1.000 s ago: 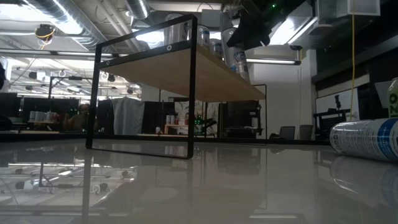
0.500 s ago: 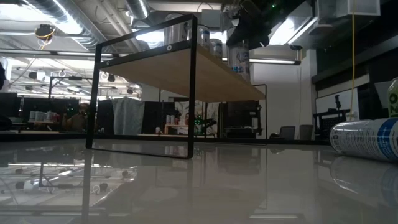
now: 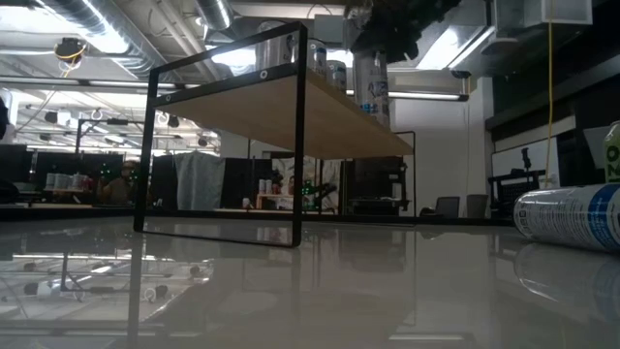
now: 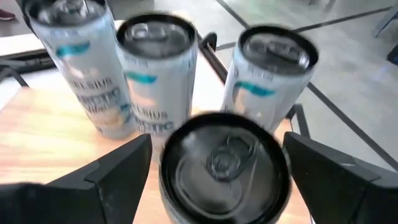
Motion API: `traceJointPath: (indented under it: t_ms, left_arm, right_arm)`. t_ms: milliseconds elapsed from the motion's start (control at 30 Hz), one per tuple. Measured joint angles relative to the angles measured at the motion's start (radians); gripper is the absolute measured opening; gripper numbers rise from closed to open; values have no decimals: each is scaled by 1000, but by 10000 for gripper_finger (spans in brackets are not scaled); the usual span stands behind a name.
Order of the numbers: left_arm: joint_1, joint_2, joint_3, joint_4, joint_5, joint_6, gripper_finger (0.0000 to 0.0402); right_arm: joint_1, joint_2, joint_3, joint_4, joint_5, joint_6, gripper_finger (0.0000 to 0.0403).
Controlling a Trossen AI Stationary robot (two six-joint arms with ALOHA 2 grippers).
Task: Place canned beverage on shelf
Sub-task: Adjust the soda can on the shelf, then put the white soda can on the shelf
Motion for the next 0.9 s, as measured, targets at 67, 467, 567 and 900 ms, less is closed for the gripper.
traceJointPath:
  t_ms: [67, 467, 567, 900]
  left_arm:
    - [0, 0, 0, 0, 0, 0, 299]
    - [0, -2, 0, -2, 7, 0, 299]
    - [0, -21, 0, -35, 8, 28, 299]
    - [-61, -159, -2, -274, -1, 129, 299]
  right_arm:
    - [0, 0, 19, -5, 0, 0, 353]
    - [0, 1, 236, -202, -1, 0, 353]
    - [2, 1, 314, -328, -9, 7, 353]
    - [168, -1, 448, -613, -36, 219, 353]
